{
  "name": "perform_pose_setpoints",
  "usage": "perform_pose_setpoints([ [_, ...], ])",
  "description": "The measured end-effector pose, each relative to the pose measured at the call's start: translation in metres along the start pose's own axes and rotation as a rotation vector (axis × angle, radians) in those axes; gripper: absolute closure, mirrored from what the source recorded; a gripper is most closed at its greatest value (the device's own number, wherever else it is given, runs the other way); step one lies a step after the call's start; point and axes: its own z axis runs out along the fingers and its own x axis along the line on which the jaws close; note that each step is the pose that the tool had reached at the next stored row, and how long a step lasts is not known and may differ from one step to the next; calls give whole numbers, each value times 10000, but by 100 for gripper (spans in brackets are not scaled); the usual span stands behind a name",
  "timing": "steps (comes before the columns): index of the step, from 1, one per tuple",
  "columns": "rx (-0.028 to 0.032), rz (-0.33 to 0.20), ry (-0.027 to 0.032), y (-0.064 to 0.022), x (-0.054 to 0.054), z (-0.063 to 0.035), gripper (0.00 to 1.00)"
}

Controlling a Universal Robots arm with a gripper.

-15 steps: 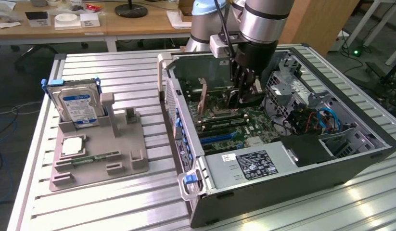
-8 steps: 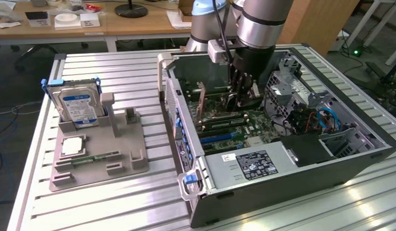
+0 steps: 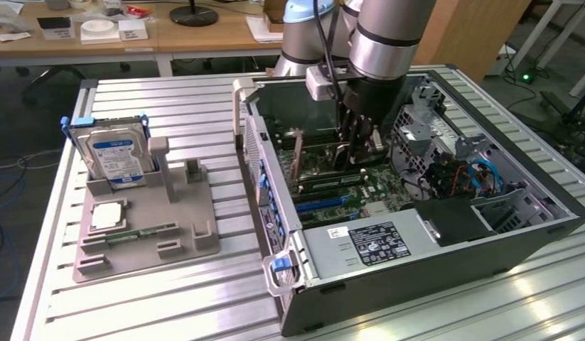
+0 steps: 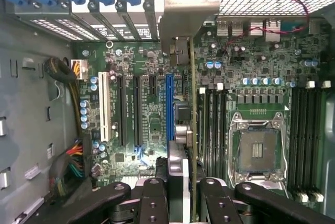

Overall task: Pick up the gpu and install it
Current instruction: 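Insert the gpu into the slot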

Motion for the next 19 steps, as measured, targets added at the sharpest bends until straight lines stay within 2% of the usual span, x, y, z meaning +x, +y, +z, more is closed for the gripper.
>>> perform_pose_setpoints([
  [4,-3,0,0,36,3,49,72],
  [9,-5,1,0,42,10,109,72],
  [13,-26,1,0,83,13,156,72],
  [19,-49,0,2,87,41,221,72],
])
